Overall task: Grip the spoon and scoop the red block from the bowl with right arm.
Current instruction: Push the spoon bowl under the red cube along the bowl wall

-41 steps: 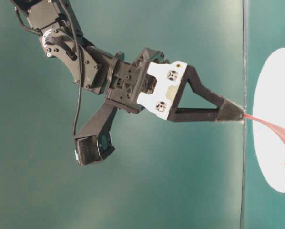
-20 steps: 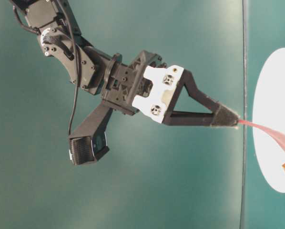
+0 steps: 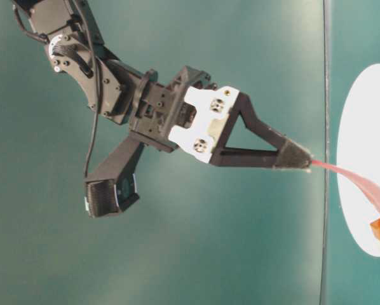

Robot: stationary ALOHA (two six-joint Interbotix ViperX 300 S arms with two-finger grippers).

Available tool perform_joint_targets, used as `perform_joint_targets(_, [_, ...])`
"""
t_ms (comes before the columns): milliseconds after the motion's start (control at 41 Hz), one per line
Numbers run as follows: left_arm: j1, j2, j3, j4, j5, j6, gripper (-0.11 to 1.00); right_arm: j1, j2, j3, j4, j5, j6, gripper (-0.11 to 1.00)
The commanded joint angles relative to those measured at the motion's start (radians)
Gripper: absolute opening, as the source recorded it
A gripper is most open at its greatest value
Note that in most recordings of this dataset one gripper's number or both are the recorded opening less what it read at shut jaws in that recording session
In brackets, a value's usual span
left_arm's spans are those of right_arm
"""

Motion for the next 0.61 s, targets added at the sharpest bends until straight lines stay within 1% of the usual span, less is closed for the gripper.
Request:
perform_joint_targets(0, [0.003,0.005,-0.018,0.003,-0.008,0.0,0.0,0.002,-0.041,-0.008,-0.002,-0.008,0.002,0.24])
perform_joint_targets(195, [0.003,0.005,-0.018,0.003,-0.008,0.0,0.0,0.002,-0.048,0.005,-0.002,-0.018,0.002,0.24])
perform_joint_targets(586, [0.003,0.005,-0.018,0.003,-0.006,0.0,0.0,0.006,-0.061,0.029,-0.002,-0.083,0.002,0.24])
